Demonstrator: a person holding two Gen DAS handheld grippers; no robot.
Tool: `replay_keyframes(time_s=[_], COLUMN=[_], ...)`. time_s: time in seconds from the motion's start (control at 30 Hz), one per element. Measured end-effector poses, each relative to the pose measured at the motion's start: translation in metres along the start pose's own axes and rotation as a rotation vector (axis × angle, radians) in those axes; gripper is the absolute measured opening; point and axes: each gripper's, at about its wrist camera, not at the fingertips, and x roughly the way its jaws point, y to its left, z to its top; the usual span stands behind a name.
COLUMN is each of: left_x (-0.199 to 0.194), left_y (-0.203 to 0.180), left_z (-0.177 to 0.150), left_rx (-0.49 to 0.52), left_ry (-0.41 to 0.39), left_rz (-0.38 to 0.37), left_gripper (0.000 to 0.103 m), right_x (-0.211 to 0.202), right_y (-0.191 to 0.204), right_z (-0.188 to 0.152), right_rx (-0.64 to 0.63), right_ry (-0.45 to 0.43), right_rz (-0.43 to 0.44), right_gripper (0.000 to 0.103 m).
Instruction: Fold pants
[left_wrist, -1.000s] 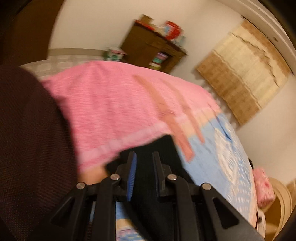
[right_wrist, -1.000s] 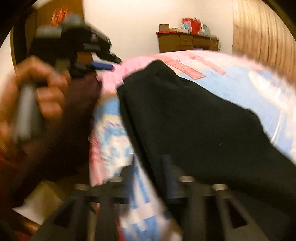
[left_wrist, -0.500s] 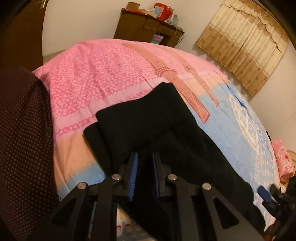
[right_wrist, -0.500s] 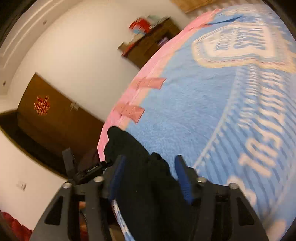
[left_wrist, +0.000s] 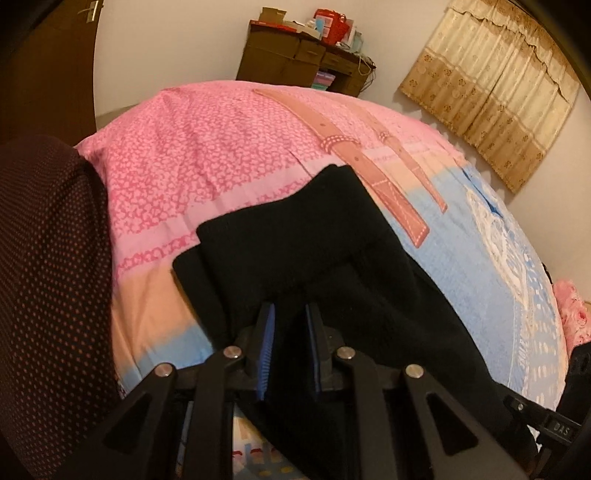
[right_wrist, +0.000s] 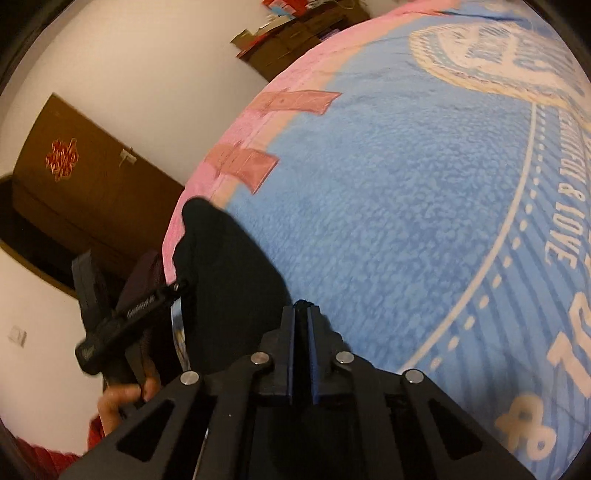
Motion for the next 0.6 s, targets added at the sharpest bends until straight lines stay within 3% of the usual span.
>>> replay_keyframes(time_s=[0.03, 0.2, 0.3, 0.43, 0.6], left_x=[0.0, 0.001, 0.001, 0.0, -0.003], left_y=[0.0, 0.001, 0.0, 0.004, 0.007], left_z=[0.0, -0.004, -0.005, -0.007, -0.014], left_rx=[-0.005, -0.008, -0.011, -0.022, -0.008], left_ry=[-0.001, -0.009, -0.013, -0.014, -0.01], left_rz=[-0.004, 0.001, 0.0, -0.014, 0.011], left_gripper=[0.019, 0.02, 0.02, 0.021, 0.021], right_x=[-0.005, -0.056, -0.063, -0.07, -0.046], right_y=[-0.001, -0.04, -0.058, -0.06, -0.035], right_z=[-0.001, -0.005, -0.009, -0.013, -0.004], right_rx=[0.012, 0.244, 0.296, 0.286, 0.188], right_ry=[-0.018, -0.324, -0.393, -0.381, -0.227], right_rz=[-0.002, 0.077, 0.039, 0.097, 0.064], right_gripper=[0.005, 0.0, 0.0, 0.001, 0.002])
